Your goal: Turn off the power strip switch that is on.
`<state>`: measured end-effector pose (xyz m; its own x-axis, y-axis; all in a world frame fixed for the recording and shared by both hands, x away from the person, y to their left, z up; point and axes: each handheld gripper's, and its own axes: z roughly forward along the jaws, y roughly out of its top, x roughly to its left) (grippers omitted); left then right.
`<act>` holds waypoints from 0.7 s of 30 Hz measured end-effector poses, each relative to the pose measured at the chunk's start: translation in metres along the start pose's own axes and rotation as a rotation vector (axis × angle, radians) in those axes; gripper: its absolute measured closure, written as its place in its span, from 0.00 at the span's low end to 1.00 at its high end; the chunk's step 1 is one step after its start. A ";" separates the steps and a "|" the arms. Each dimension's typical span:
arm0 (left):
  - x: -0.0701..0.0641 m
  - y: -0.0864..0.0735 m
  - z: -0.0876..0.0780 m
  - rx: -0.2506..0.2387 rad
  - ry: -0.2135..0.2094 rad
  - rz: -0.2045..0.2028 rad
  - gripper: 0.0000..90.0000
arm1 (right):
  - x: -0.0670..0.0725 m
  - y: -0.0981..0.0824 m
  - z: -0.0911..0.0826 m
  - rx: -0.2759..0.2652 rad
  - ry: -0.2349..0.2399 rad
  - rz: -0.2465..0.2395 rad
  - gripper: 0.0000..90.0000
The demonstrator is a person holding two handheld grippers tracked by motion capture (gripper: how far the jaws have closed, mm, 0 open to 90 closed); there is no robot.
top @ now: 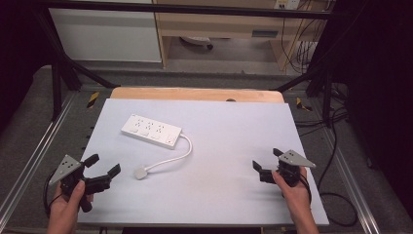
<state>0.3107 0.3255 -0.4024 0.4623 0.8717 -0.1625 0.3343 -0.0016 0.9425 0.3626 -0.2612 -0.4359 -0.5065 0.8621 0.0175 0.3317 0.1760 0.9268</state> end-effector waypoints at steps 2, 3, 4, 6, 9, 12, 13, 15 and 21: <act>-0.001 0.000 0.000 -0.001 0.000 0.003 0.06 | 0.001 0.000 0.000 0.005 -0.002 -0.001 0.06; -0.001 0.000 0.000 0.001 -0.001 0.005 0.06 | 0.001 0.000 0.000 0.005 -0.002 -0.001 0.06; -0.002 0.000 0.001 0.002 -0.002 0.008 0.06 | 0.001 0.000 -0.001 0.003 -0.001 -0.001 0.06; -0.003 0.000 0.001 0.004 -0.005 0.012 0.06 | 0.001 0.000 0.000 0.003 -0.001 0.003 0.06; -0.004 0.000 0.002 0.006 -0.012 0.013 0.06 | 0.001 0.000 0.000 0.001 -0.001 0.000 0.06; -0.005 0.000 0.002 0.008 -0.013 0.012 0.06 | 0.001 0.000 0.001 0.001 0.003 -0.001 0.06; -0.005 0.000 0.003 0.005 -0.016 0.007 0.06 | 0.002 0.000 0.001 0.002 0.004 -0.003 0.06; -0.005 0.001 0.004 0.002 -0.019 0.007 0.06 | 0.003 0.000 0.002 0.001 0.007 -0.005 0.06; -0.002 0.008 0.012 -0.034 0.000 0.011 0.06 | 0.004 0.000 0.001 0.000 0.000 -0.007 0.06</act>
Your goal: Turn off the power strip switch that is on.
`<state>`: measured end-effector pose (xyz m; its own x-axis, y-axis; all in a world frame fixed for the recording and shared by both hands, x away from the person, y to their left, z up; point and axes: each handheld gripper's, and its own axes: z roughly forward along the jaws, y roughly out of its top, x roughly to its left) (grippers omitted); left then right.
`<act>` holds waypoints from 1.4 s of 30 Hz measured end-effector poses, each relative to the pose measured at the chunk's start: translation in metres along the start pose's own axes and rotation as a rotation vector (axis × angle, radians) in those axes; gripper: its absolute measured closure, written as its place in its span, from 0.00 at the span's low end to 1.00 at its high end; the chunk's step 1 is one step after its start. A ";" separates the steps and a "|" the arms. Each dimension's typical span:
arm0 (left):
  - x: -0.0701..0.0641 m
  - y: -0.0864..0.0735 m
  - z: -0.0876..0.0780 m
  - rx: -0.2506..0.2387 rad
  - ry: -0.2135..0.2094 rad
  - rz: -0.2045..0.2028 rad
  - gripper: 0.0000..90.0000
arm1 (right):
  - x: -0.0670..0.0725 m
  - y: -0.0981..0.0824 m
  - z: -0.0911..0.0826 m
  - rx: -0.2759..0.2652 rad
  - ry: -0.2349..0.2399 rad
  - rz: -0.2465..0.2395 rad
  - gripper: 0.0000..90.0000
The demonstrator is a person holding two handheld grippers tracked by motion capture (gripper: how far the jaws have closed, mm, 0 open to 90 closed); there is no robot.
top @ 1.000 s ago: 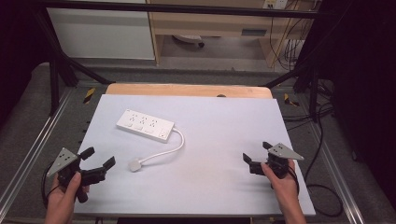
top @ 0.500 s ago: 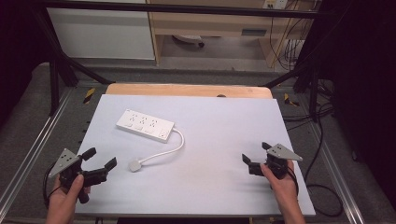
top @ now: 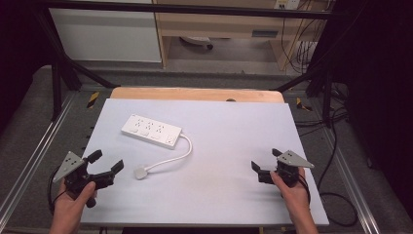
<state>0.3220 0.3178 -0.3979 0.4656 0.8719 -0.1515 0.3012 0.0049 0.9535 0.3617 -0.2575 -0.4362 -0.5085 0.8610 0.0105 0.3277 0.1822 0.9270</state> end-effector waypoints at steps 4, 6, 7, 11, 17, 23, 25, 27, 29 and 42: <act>0.002 0.003 0.003 0.010 -0.012 -0.052 0.07 | 0.000 0.000 0.001 0.003 -0.001 -0.003 0.05; -0.001 0.009 0.002 -0.002 -0.021 -0.057 0.07 | 0.000 0.000 0.001 0.004 -0.002 -0.005 0.06; -0.002 0.012 0.002 -0.004 -0.020 -0.051 0.07 | 0.001 -0.001 0.002 0.006 -0.005 -0.008 0.06; -0.004 0.025 0.005 -0.017 -0.032 -0.066 0.07 | 0.007 -0.002 0.008 0.043 0.003 -0.054 0.06; -0.007 0.043 0.022 0.004 -0.024 -0.033 0.07 | 0.010 0.000 0.004 0.022 0.015 -0.048 0.06; -0.014 0.054 0.042 0.038 -0.049 -0.017 0.07 | 0.003 0.002 -0.006 -0.043 0.013 0.041 0.06; -0.015 0.055 0.044 0.044 -0.048 -0.012 0.07 | 0.002 0.002 -0.007 -0.048 0.014 0.041 0.06; -0.018 0.061 0.050 0.045 -0.055 -0.009 0.07 | 0.002 0.002 -0.008 -0.050 0.023 0.043 0.05; -0.020 0.064 0.051 0.047 -0.060 -0.002 0.07 | 0.003 0.003 -0.007 -0.045 0.022 0.037 0.05; -0.033 0.093 0.068 0.033 -0.095 0.018 0.07 | 0.012 0.002 -0.003 -0.003 0.036 -0.021 0.05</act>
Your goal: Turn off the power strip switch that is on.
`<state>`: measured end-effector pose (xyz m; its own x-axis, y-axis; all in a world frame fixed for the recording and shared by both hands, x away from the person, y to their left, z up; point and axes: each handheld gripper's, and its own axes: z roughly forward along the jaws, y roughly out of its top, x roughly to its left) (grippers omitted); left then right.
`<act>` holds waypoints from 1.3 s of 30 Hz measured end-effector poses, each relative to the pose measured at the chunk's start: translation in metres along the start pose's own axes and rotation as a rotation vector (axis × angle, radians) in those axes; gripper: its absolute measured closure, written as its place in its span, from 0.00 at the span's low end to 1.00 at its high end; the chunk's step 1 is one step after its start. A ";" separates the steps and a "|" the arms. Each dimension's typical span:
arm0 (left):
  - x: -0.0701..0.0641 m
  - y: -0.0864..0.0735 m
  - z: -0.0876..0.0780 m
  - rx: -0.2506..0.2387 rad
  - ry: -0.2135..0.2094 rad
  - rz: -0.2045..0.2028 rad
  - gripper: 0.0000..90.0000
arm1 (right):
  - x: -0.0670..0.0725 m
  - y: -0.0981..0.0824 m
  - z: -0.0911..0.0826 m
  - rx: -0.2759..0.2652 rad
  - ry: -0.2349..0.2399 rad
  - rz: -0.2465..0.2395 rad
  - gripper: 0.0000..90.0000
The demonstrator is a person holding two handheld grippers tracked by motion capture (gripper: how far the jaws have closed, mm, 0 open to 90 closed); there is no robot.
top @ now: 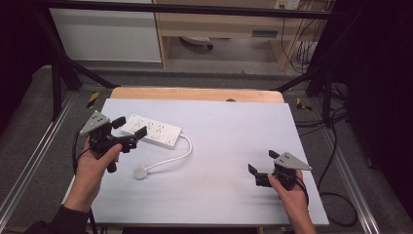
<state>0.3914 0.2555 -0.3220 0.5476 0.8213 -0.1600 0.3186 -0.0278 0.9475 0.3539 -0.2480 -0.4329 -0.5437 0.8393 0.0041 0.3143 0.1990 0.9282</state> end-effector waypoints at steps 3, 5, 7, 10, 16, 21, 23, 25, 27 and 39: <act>0.001 0.007 0.003 -0.008 -0.004 0.003 0.08 | -0.001 0.000 -0.001 -0.001 -0.002 0.006 0.05; 0.003 0.012 0.005 -0.008 -0.015 0.004 0.08 | 0.000 0.000 -0.002 -0.005 0.002 0.006 0.05; 0.006 0.018 0.005 -0.008 -0.009 0.008 0.07 | 0.001 0.001 -0.003 -0.004 0.002 -0.002 0.05; 0.010 0.026 0.006 -0.023 0.000 0.001 0.07 | 0.001 0.000 -0.001 0.001 -0.003 -0.001 0.05; 0.016 0.033 0.013 -0.015 0.008 0.012 0.07 | 0.001 0.000 -0.001 0.009 -0.004 -0.007 0.05; 0.019 0.030 0.019 -0.009 0.025 0.032 0.07 | 0.000 0.000 0.000 0.011 -0.017 0.006 0.05; 0.022 0.030 0.026 0.003 0.027 0.048 0.07 | 0.000 0.000 0.000 0.009 -0.018 0.012 0.05; 0.023 0.030 0.027 0.003 0.027 0.044 0.07 | 0.000 0.000 0.000 0.010 -0.019 0.005 0.05; 0.025 0.032 0.030 -0.003 0.033 0.033 0.07 | 0.000 0.000 0.000 0.016 -0.019 0.002 0.05; 0.026 0.025 0.046 0.023 0.041 0.039 0.18 | -0.001 -0.001 0.002 0.026 -0.021 0.002 0.05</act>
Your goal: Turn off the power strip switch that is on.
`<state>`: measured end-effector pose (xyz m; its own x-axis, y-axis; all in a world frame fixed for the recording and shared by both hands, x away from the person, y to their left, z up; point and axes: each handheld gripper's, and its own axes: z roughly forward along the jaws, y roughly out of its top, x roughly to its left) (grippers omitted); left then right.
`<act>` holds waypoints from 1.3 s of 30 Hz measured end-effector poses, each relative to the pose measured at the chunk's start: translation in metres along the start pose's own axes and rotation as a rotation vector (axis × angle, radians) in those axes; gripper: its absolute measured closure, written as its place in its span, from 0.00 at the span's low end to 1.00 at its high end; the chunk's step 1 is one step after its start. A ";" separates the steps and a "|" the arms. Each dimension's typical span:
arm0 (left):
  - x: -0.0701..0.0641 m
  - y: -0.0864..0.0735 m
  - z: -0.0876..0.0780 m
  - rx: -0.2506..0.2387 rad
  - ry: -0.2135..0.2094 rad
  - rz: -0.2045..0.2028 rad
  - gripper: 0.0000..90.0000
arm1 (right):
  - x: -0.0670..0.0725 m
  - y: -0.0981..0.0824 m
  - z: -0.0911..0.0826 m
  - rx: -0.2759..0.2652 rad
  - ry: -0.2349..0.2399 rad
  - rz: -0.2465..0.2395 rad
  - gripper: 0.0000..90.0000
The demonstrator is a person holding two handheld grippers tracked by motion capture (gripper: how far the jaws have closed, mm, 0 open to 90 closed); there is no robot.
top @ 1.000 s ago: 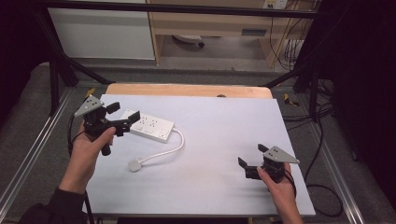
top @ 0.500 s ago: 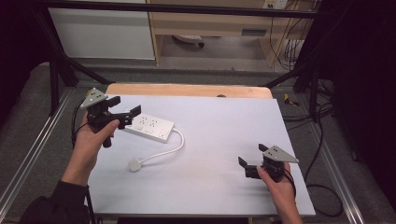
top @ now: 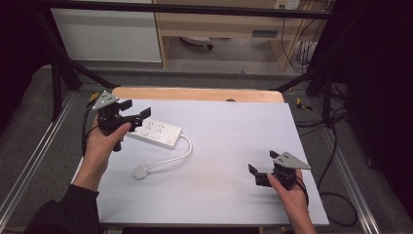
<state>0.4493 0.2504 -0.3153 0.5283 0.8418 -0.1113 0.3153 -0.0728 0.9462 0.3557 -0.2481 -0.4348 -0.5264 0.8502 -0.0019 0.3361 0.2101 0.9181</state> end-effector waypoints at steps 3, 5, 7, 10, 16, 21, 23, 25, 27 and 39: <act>0.002 -0.003 0.006 0.010 0.010 0.007 0.26 | 0.000 -0.001 -0.001 0.015 -0.001 0.001 0.05; 0.000 -0.006 0.011 0.033 0.007 0.030 0.26 | -0.001 -0.002 0.000 0.024 0.000 0.006 0.05; -0.002 -0.007 0.016 0.051 0.016 0.046 0.28 | -0.001 -0.002 0.000 0.029 -0.001 0.007 0.05; -0.006 -0.008 0.021 0.059 0.027 0.055 0.32 | -0.001 -0.002 0.000 0.028 0.003 0.009 0.05; -0.010 -0.013 0.028 0.102 0.045 0.084 0.48 | 0.000 -0.002 0.000 0.026 0.011 -0.002 0.05; -0.015 -0.017 0.033 0.115 0.039 0.101 0.63 | 0.000 -0.002 -0.001 0.029 0.012 -0.003 0.06; -0.016 -0.019 0.035 0.122 0.049 0.117 0.71 | 0.000 -0.002 -0.002 0.028 0.014 -0.001 0.06; -0.016 -0.022 0.035 0.119 0.059 0.118 0.74 | 0.000 -0.002 -0.002 0.027 0.013 -0.001 0.06; -0.015 -0.025 0.037 0.136 0.059 0.132 0.79 | -0.001 -0.002 -0.002 0.025 0.012 0.002 0.06; -0.005 -0.036 0.051 0.207 0.036 0.114 0.98 | -0.004 -0.002 -0.003 0.019 0.007 0.012 0.06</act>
<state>0.4753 0.2216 -0.3639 0.5424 0.8401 0.0070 0.4122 -0.2733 0.8691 0.3547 -0.2534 -0.4358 -0.5278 0.8493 0.0120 0.3572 0.2091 0.9103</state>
